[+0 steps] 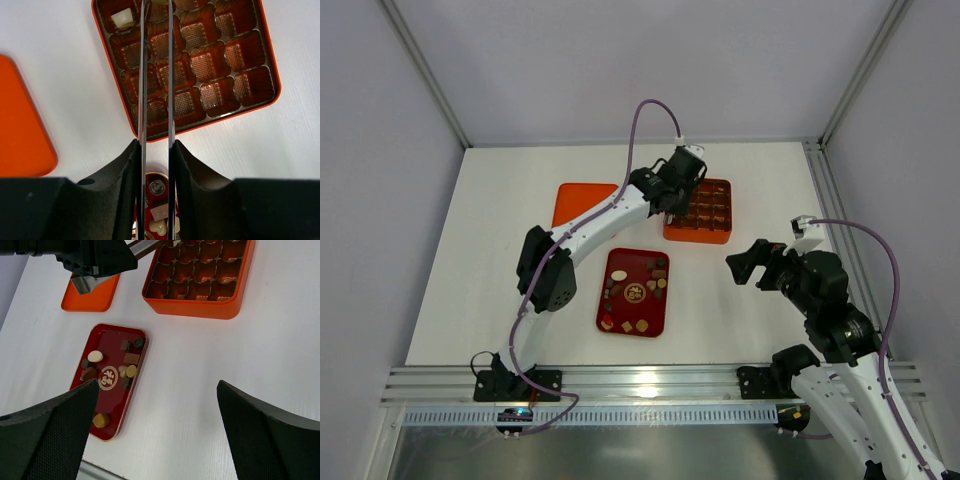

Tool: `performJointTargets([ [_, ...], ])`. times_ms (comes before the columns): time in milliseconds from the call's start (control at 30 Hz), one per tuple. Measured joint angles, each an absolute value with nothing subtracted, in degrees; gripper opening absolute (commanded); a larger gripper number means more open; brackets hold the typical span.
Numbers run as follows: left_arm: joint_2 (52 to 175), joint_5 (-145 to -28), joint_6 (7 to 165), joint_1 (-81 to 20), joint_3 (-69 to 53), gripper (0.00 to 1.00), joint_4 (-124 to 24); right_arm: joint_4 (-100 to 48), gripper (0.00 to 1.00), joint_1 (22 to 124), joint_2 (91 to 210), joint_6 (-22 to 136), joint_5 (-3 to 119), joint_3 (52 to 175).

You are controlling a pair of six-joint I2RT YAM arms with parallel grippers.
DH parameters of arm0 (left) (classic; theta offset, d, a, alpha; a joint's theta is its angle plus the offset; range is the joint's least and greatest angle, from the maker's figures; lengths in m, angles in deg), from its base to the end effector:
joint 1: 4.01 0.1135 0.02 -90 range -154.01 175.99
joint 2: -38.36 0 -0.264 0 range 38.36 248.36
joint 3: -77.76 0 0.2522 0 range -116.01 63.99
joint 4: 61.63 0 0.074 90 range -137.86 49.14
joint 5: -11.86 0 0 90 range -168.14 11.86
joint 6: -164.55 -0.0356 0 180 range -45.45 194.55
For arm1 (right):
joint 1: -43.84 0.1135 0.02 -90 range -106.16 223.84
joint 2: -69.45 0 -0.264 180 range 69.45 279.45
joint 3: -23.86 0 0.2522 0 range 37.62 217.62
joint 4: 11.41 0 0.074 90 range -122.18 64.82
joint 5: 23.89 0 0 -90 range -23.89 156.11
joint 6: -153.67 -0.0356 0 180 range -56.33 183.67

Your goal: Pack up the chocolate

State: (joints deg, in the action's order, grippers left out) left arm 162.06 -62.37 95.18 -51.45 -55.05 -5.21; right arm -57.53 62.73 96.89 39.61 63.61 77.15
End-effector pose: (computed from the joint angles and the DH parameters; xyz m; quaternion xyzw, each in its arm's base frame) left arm 0.3378 -0.3536 0.2935 0.1653 0.9090 -0.0959 0.3703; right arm 0.1087 0.0388 0.3072 0.0245 0.8200 0.2259 0.5253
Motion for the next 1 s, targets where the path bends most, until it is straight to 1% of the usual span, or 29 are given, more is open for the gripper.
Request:
performJointTargets([
  [133, 162.08, -62.53, 95.13, -51.34, -55.05, 0.38, -5.21, -57.45, 1.0, 62.73, 97.26, 39.61, 63.59, 77.15],
  [433, 161.71, -63.16, 95.11, -51.23, -54.77, 0.37, -5.17, -57.38, 1.0, 62.73, 97.68, 39.66, 63.59, 77.15],
  [533, 159.41, -64.21, 95.37, -51.23, -52.41, 0.37, -4.97, -57.32, 1.0, 62.73, 98.22, 39.72, 63.59, 77.15],
  [667, 152.29, -65.98, 96.71, -51.23, -45.78, 0.36, -4.62, -56.92, 1.0, 62.73, 98.99, 39.74, 63.57, 77.13],
  [1000, 124.46, -67.95, 99.39, -52.37, -25.32, 0.37, -1.1, -54.37, 1.0, 62.73, 100.93, 39.72, 62.73, 75.22],
])
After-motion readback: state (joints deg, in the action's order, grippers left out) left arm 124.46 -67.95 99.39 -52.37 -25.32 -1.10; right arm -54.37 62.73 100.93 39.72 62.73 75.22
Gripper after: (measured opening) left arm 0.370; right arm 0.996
